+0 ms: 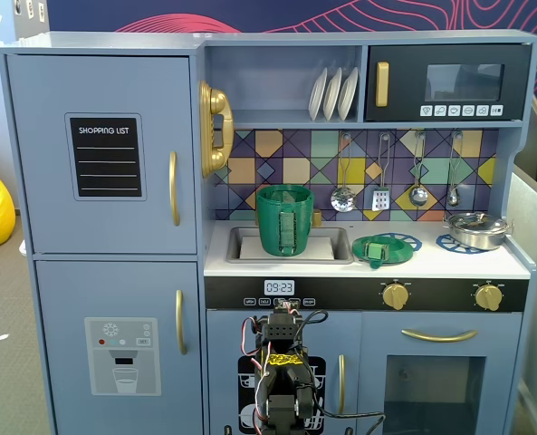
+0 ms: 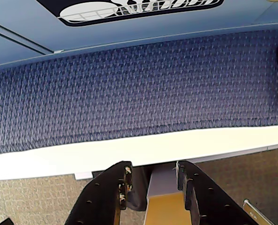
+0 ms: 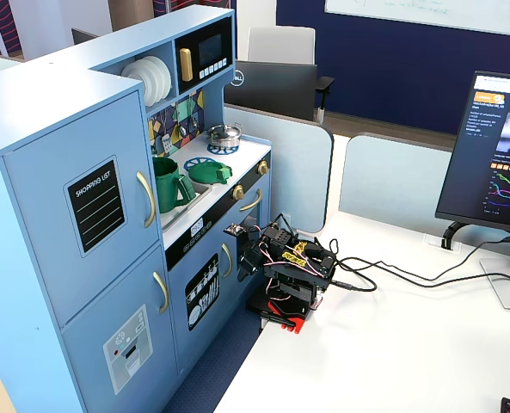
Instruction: Pick up the lid from the counter and put it on the green recipient
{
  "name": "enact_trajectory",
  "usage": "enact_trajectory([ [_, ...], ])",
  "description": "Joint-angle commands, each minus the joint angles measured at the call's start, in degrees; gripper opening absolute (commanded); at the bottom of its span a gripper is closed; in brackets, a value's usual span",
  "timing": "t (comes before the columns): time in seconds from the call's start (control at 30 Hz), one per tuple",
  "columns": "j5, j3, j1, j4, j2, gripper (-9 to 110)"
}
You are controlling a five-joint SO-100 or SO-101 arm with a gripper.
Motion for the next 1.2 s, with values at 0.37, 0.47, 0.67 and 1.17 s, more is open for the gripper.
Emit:
enact_trajectory([
  [0.37, -1.14, -0.26, 11.69, -5.10, -0.35, 0],
  [0.47, -4.31, -2.55, 16.17, -17.31, -1.49, 0],
  [0.67, -5.54, -19.69, 26.37, -38.14, -14.77, 13],
  [1.17, -4.75, -30.32, 38.76, -74.62, -32.43, 41],
])
